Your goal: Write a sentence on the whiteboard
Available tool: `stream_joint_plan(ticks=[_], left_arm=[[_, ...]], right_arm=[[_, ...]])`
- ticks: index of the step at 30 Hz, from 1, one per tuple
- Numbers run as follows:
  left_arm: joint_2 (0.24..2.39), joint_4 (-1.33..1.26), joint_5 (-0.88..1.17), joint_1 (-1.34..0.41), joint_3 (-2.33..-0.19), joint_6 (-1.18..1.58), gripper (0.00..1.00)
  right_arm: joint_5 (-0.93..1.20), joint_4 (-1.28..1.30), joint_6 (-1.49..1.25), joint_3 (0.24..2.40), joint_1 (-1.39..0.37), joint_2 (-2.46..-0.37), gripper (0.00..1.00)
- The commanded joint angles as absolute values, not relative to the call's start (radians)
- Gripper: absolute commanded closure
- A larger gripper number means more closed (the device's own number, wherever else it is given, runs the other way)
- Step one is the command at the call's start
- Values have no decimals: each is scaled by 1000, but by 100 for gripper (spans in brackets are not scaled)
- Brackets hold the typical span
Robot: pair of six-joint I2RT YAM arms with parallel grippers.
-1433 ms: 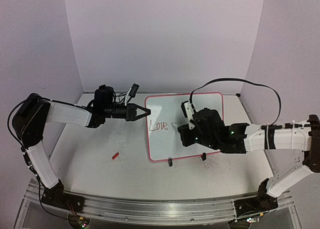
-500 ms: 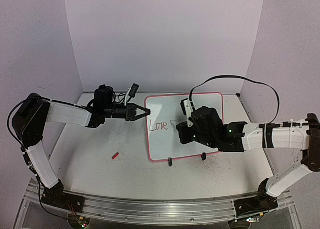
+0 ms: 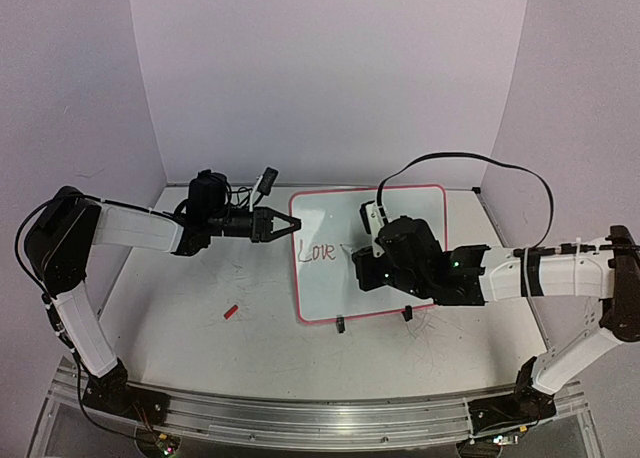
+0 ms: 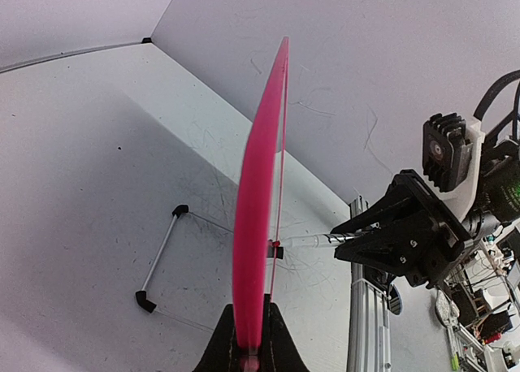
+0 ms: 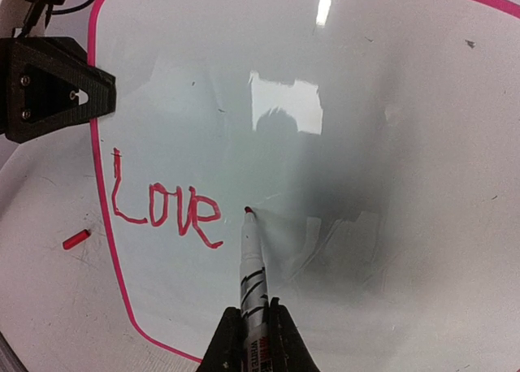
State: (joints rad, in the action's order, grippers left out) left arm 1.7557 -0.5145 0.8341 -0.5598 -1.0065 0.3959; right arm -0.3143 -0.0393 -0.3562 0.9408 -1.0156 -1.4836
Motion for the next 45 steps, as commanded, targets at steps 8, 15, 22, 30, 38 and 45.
stream_joint_plan(ticks=[8, 15, 22, 30, 38, 45], left_arm=[[1765, -517, 780, -554, -1003, 351, 100], [1768, -517, 781, -553, -1006, 351, 100], [1767, -517, 781, -554, -1006, 351, 100], [1766, -517, 781, -554, -1005, 351, 100], [1767, -517, 783, -554, -1002, 353, 100], [1766, -517, 784, -554, -1002, 354, 100]], right_arm=[[-312, -15, -390, 959, -1012, -1490, 100], [-297, -14, -410, 943, -1011, -1490, 100], [-287, -9, -432, 930, -1011, -1486, 100], [-277, -4, -461, 904, -1014, -1476, 100], [-279, -3, -471, 897, -1018, -1476, 100], [-281, -22, -480, 892, -1017, -1474, 100]])
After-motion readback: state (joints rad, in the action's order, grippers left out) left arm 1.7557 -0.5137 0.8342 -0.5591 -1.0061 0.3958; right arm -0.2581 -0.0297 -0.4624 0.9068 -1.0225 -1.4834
